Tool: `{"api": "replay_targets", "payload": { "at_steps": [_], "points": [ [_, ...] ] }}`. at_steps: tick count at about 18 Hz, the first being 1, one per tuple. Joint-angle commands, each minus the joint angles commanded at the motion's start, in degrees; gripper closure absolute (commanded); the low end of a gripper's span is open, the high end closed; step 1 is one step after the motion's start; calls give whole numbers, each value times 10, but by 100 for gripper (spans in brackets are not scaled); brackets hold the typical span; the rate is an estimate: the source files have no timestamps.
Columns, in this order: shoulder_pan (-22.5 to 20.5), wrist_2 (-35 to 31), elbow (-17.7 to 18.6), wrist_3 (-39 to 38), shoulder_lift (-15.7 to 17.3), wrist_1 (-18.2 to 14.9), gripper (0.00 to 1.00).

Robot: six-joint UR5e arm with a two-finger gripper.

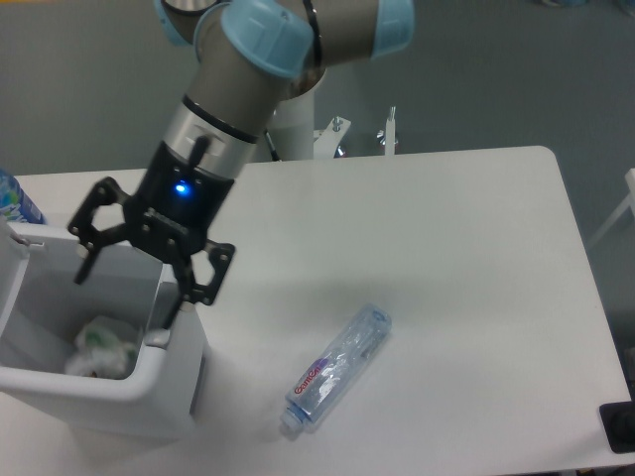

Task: Place the trash in the trash can
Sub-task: 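Move the gripper to the clear water bottle and lower over its cap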

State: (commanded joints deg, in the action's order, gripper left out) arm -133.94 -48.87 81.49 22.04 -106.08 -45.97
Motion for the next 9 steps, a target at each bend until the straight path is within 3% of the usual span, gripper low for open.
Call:
{"api": "replay_targets", "payload": {
  "at_steps": [4,6,9],
  "points": [
    [-19,-42,-40,54,-50,0,0],
    [-38,-52,-42,56,-74,0,0],
    [-53,-62,-35,64,-84,-1,0]
  ]
}}
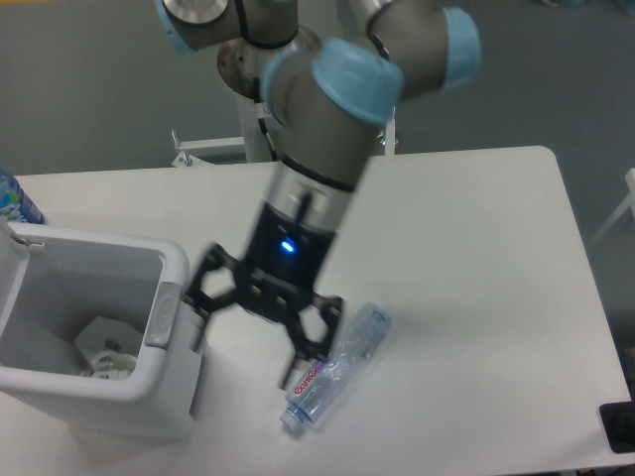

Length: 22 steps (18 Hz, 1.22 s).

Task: Place the trash in the trash can
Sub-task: 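Move the gripper to the clear water bottle and lower over its cap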

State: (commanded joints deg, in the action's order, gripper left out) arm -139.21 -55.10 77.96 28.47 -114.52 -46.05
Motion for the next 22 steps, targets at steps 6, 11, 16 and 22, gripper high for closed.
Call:
{"api": "replay_targets", "payload": {
  "at_steps": [6,11,16,22],
  "points": [
    [0,-112,-2,25,-72,-1,0],
    [13,-138,0,54,-100,-11,0],
    [33,-197,-7,126,-109,-78,0],
    [70,-306,-30,180,-144,-93,0]
  ]
}}
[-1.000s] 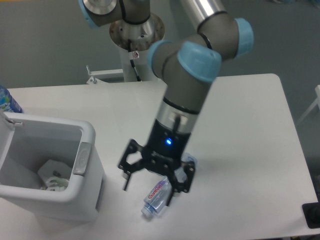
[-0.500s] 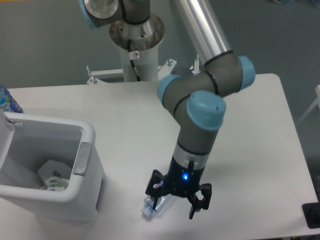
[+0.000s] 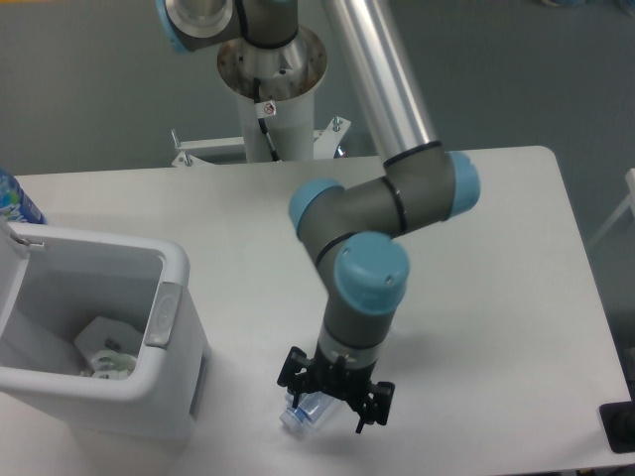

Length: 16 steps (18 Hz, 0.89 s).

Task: Place the trash in the trash can
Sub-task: 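Move the gripper to the clear water bottle and lower over its cap, then close the gripper on the bottle cap end and tilt the bottle upright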

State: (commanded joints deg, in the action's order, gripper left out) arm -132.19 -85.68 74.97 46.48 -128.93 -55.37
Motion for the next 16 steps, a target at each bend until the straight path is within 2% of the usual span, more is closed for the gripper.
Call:
{"api": "replay_targets", "payload": {
  "at_steps": [5,8,16],
  "points": [
    [14,-16,7,20,-13,-4,0],
    [19,-19,12,26,-18,-32,0],
    [35,-54,13,28,-34,-34,0]
  ]
}}
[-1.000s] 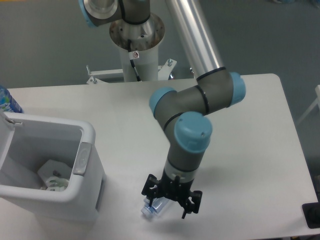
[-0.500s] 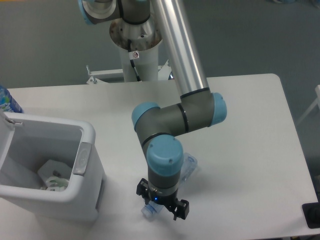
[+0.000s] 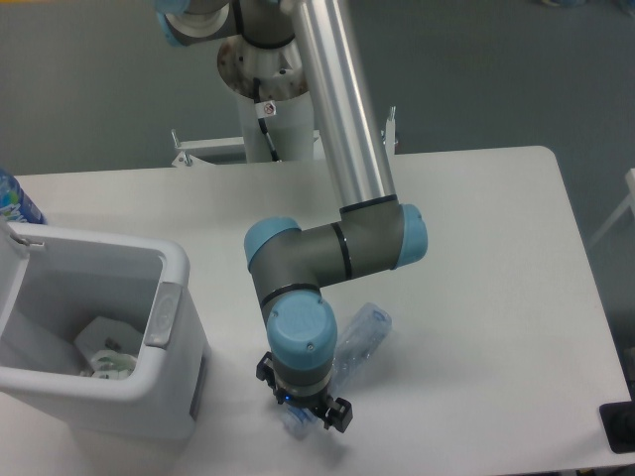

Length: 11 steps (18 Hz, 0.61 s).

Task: Place the trash in the trash can
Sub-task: 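Close the gripper on the bottle cap end and tilt the bottle upright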

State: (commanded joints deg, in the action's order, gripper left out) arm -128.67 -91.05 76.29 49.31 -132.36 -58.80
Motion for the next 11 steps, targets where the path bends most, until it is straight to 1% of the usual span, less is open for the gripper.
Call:
{"api": "replay_targets", "payload": {
  "at_steps": [1,2,3,4,7,8,10,11],
  "points": [
    [0,-1,0,0,0,1,0],
    [0,-1,0,0,0,1,3],
    [0,-1,0,1,0,1,7],
    [0,-1,0,1,0,0,12],
    [0,-5,-1,0,1,-4,34],
    [1,-5,-1,1,2,-4,40],
    [0,-5,-6,2,-1,2,46],
    [1,-2,-14,2,-1,3,53]
  ]
}}
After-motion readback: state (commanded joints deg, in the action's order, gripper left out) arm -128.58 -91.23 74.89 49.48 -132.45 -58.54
